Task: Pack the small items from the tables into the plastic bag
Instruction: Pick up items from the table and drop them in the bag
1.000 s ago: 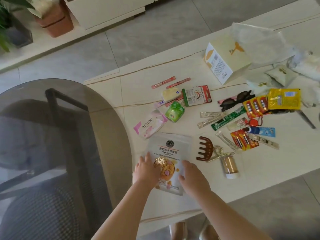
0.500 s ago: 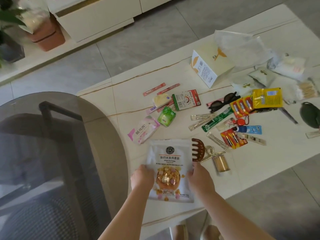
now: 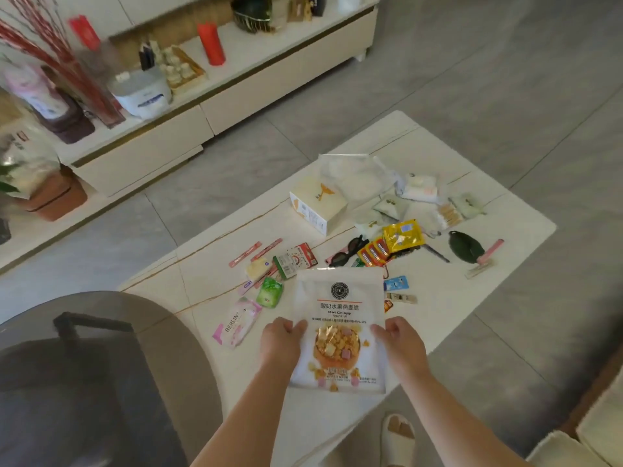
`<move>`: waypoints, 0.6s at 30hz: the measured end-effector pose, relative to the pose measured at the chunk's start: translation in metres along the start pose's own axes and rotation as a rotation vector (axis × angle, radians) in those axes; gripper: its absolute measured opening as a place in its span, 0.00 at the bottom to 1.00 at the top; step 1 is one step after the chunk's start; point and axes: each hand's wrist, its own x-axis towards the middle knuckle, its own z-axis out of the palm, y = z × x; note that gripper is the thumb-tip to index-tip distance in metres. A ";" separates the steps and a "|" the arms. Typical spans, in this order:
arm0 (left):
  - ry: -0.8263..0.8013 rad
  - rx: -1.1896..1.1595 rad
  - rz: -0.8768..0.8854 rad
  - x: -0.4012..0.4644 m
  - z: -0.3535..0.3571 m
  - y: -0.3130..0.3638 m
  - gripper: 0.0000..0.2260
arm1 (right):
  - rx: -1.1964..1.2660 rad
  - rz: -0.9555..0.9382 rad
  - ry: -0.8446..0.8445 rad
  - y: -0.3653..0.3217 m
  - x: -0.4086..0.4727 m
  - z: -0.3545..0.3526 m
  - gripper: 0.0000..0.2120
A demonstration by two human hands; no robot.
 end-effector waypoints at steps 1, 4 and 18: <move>-0.020 -0.023 0.026 -0.006 0.002 0.017 0.15 | 0.048 0.010 0.025 -0.003 -0.001 -0.016 0.11; -0.105 -0.114 0.094 -0.026 0.015 0.067 0.17 | 0.208 0.035 0.120 -0.005 -0.005 -0.061 0.14; -0.353 0.010 0.424 -0.118 0.215 0.234 0.12 | 0.615 0.136 0.432 0.105 0.017 -0.273 0.10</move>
